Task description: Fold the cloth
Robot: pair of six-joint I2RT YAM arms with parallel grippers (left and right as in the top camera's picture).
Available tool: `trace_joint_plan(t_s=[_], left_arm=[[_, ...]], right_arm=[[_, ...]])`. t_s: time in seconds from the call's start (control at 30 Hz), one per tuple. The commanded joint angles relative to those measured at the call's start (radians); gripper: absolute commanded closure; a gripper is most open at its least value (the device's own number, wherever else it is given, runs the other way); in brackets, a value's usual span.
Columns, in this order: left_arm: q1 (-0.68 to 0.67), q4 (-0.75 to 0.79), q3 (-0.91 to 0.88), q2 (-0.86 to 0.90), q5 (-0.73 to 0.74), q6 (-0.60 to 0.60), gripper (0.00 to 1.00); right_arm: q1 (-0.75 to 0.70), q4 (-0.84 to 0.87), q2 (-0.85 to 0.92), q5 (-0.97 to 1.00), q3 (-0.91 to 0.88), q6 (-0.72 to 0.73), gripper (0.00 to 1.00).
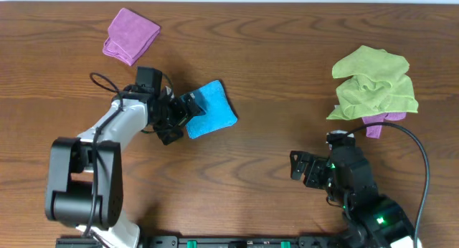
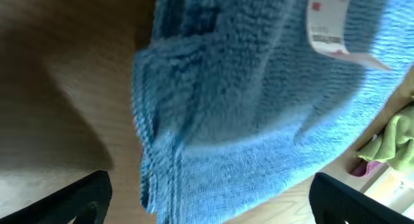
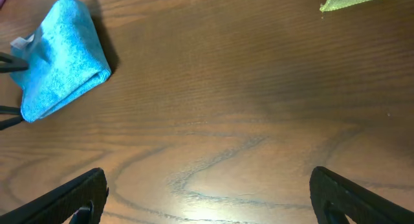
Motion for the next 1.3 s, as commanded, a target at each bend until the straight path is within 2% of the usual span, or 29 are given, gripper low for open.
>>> trace_joint_plan(t_s=[0.0,0.07,0.17,0.27,0.3,0.37,0.57,0.77,0.9,1.03,1.27], left_arm=[[-0.016,0.031,-0.008,0.041,0.037,-0.031,0.00],[-0.025,0.057,-0.008,0.051,0.036,-0.058,0.00],[-0.044,0.097,-0.008,0.053,0.019,-0.064,0.19],[-0.066,0.137,-0.008,0.053,0.004,-0.066,0.52],[-0.072,0.156,-0.008,0.053,0.001,-0.066,0.69],[-0.078,0.196,-0.008,0.053,0.002,-0.068,0.94],[-0.055,0.324,0.055,0.036,0.015,-0.107,0.94],[0.041,0.230,0.393,0.024,-0.085,-0.106,0.94],[0.093,0.211,0.538,0.024,-0.185,-0.103,0.94],[0.122,0.227,0.579,0.025,-0.288,-0.102,0.94],[0.146,0.311,0.579,0.063,-0.467,0.027,0.94]], right_arm=[[-0.004,-0.004,-0.001,0.003,-0.005,0.018,0.01],[-0.004,-0.003,-0.001,0.003,-0.005,0.018,0.01],[-0.004,-0.004,-0.001,0.003,-0.005,0.018,0.01],[-0.004,-0.004,-0.001,0.003,-0.005,0.018,0.01],[-0.004,-0.004,-0.001,0.003,-0.005,0.018,0.01],[-0.004,-0.004,-0.001,0.003,-0.005,0.018,0.01],[-0.004,-0.003,-0.001,0.003,-0.005,0.018,0.01],[-0.004,-0.004,-0.001,0.003,-0.005,0.018,0.01],[-0.004,-0.004,-0.001,0.003,-0.005,0.018,0.01],[-0.004,-0.004,-0.001,0.003,-0.005,0.018,0.01],[-0.004,-0.004,-0.001,0.003,-0.005,0.018,0.01]])
